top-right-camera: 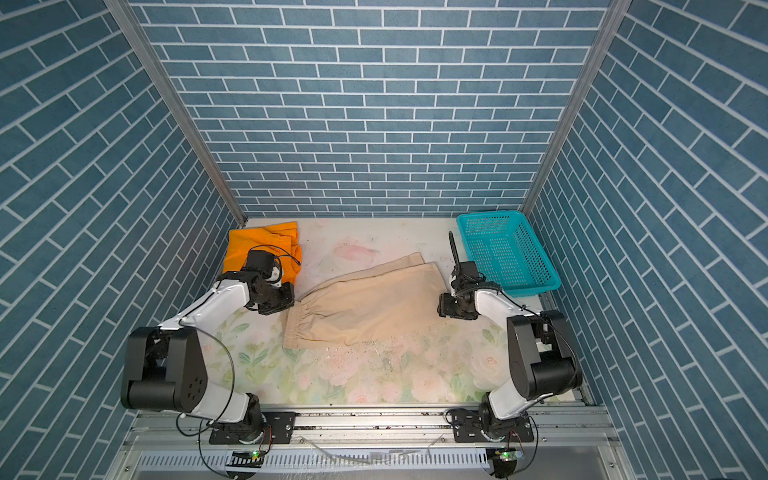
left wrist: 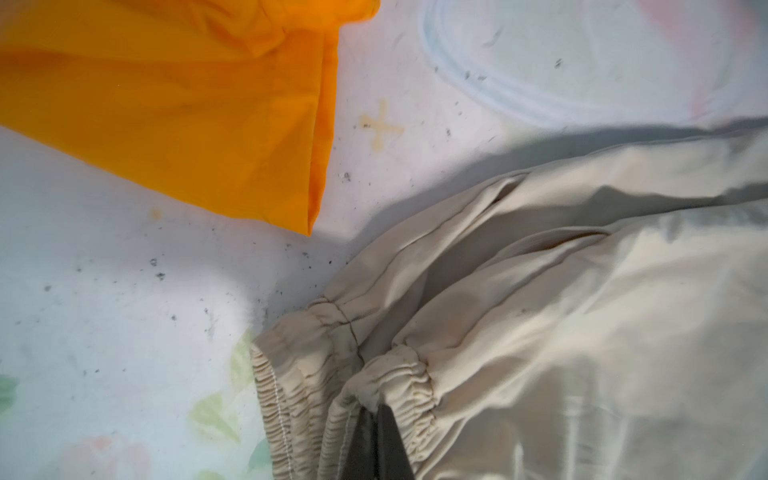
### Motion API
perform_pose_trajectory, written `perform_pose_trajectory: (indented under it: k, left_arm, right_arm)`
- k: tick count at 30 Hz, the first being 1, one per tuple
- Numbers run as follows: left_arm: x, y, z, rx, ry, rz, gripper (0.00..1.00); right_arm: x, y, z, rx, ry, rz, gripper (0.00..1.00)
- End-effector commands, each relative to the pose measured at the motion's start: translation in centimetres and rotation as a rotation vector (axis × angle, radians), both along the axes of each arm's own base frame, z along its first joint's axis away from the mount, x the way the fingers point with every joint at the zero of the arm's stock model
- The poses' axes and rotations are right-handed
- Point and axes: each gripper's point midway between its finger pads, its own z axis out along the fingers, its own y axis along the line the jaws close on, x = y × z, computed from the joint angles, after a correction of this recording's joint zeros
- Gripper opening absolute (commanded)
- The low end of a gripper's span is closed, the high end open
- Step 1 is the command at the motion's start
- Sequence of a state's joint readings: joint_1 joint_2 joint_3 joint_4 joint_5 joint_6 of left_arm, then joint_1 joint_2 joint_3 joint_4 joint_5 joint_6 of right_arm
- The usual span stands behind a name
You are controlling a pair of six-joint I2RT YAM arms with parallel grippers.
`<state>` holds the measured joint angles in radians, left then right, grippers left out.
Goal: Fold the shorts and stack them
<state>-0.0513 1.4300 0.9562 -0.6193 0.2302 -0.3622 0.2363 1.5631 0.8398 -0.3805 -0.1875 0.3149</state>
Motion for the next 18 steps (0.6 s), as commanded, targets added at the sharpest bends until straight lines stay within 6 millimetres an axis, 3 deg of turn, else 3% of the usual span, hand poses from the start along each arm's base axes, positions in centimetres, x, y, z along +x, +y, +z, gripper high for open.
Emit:
perform_pose_trajectory:
  k: [1,6,9,12,17,18]
  left_arm:
    - [-2.3,0.4,0.6,0.015,0.012,0.028,0.0]
    - [-5.3,2.5,0.6,0.116,0.07,0.081,0.0]
    - [-5.9,3.0,0.2,0.137,0.083,0.1,0.0]
    - [-5.4,3.2,-0.3,0.147,0.069,0.113,0.0]
    - [-3.0,3.6,-1.5,0.176,0.023,0.104,0.01]
    - [-2.6,3.5,-1.8,0.177,0.024,0.097,0.13]
  right_arm:
    - [0.1,-0.3,-0.2,0.0,0.006,-0.029,0.61]
    - [0.6,-0.3,0.3,0.0,-0.002,-0.028,0.62]
    - [1.0,-0.3,0.2,-0.005,0.006,-0.024,0.62]
    - [1.3,-0.3,-0.1,-0.01,0.014,-0.027,0.62]
    - [2.0,-0.4,0.7,-0.015,-0.002,-0.027,0.62]
    - [2.1,-0.4,1.1,-0.018,-0.009,-0.023,0.62]
